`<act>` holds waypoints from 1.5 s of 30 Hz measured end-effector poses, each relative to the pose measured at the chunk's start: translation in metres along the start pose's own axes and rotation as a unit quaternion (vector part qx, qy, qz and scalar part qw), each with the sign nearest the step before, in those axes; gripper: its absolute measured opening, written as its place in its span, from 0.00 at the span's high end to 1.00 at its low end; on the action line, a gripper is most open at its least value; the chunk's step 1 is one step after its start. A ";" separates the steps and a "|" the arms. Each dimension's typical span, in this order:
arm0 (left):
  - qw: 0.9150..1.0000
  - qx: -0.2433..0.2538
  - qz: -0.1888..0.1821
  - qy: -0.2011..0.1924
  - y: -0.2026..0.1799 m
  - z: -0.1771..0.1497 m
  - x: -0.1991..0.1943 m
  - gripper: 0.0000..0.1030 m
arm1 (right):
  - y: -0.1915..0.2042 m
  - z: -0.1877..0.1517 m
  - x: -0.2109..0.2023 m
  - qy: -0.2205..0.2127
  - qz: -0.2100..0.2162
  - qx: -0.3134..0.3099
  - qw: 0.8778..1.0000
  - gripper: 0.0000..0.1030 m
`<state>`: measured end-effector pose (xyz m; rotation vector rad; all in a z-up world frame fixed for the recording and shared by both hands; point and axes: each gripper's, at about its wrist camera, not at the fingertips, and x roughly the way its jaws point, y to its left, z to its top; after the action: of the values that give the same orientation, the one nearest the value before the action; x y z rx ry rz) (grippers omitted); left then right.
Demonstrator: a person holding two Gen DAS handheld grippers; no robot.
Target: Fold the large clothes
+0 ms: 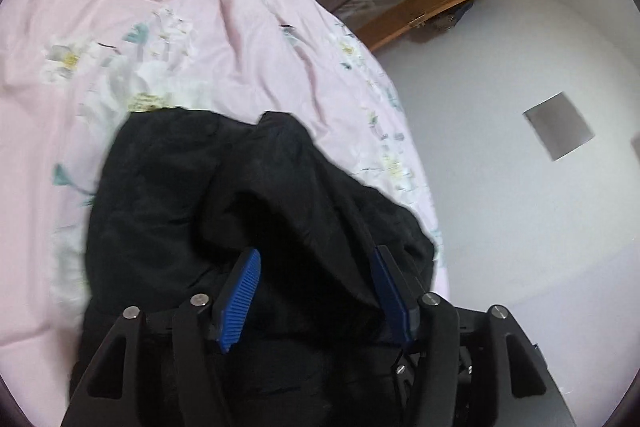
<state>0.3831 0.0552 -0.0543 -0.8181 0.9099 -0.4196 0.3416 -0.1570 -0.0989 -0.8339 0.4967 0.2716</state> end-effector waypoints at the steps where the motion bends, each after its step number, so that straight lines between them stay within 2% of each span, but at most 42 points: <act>1: 1.000 -0.011 -0.006 -0.008 0.000 0.003 0.002 0.41 | -0.005 0.003 -0.004 -0.003 0.005 0.015 1.000 0.95; 3: 0.999 -0.034 -0.018 -0.014 0.000 0.007 0.009 0.35 | -0.020 0.008 -0.015 -0.023 0.004 0.055 0.998 0.96; 6: 0.996 -0.064 -0.064 0.004 0.000 0.006 0.023 0.35 | -0.040 0.014 -0.028 -0.043 0.000 0.099 0.994 0.96; 9: 0.996 -0.066 -0.066 0.001 -0.005 0.001 0.030 0.35 | -0.052 0.018 -0.033 -0.047 0.006 0.129 0.990 0.96; 10: 0.996 -0.065 -0.063 -0.010 -0.006 0.000 0.032 0.33 | -0.055 0.019 -0.035 -0.050 0.009 0.139 0.989 0.96; 11: 0.996 -0.071 -0.050 -0.014 -0.004 0.001 0.036 0.27 | -0.057 0.019 -0.038 -0.052 0.013 0.146 0.988 0.96; 12: 0.995 -0.088 -0.042 -0.014 0.003 0.003 0.042 0.26 | -0.059 0.019 -0.042 -0.057 0.014 0.151 0.987 0.96; 15: 0.989 -0.135 -0.056 -0.028 0.019 0.014 0.050 0.26 | -0.058 0.018 -0.051 -0.063 0.023 0.157 0.985 0.97; 18: 0.993 -0.105 -0.039 -0.046 0.019 0.030 0.053 0.27 | -0.041 0.010 -0.064 -0.063 0.026 0.133 0.989 0.97; 21: 0.995 -0.071 -0.024 -0.059 0.015 0.037 0.049 0.31 | -0.021 0.003 -0.061 -0.047 0.046 0.110 0.992 0.97; 23: 0.997 -0.057 -0.005 -0.059 0.019 0.036 0.045 0.42 | -0.009 0.000 -0.053 -0.035 0.057 0.092 0.994 0.97; 24: 0.997 -0.055 0.005 -0.053 0.024 0.035 0.042 0.43 | 0.000 -0.002 -0.049 -0.024 0.069 0.084 0.994 0.97; 26: 0.998 -0.050 0.027 -0.042 0.032 0.032 0.041 0.58 | 0.013 -0.007 -0.043 -0.009 0.078 0.069 0.995 0.97; 29: 0.997 -0.049 0.043 -0.037 0.043 0.028 0.039 0.65 | 0.033 -0.016 -0.035 0.010 0.099 0.054 0.994 0.97; 32: 0.994 -0.076 0.064 -0.035 0.065 0.027 0.039 0.66 | 0.041 -0.019 -0.026 0.024 0.120 0.059 0.991 0.96; 35: 0.994 -0.086 0.068 -0.025 0.071 0.028 0.037 0.64 | 0.032 -0.020 -0.016 0.048 0.160 0.084 0.982 0.95; 37: 0.995 -0.054 0.085 -0.024 0.060 0.030 0.029 0.62 | 0.015 -0.020 -0.023 0.043 0.192 0.111 0.974 0.88; 40: 0.995 -0.007 0.096 -0.035 0.040 0.035 0.009 0.61 | -0.016 -0.025 -0.043 0.024 0.227 0.161 0.960 0.86; 44: 0.991 0.021 0.102 -0.082 0.014 0.040 -0.030 0.41 | -0.062 -0.037 -0.072 -0.011 0.251 0.223 0.942 0.83; 45: 0.990 0.033 0.104 -0.086 0.005 0.041 -0.035 0.39 | -0.079 -0.041 -0.071 -0.013 0.247 0.250 0.936 0.82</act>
<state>0.3969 0.0986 -0.0258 -0.6794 0.8071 -0.1934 0.3013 -0.2417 -0.0348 -0.1956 0.7113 0.5885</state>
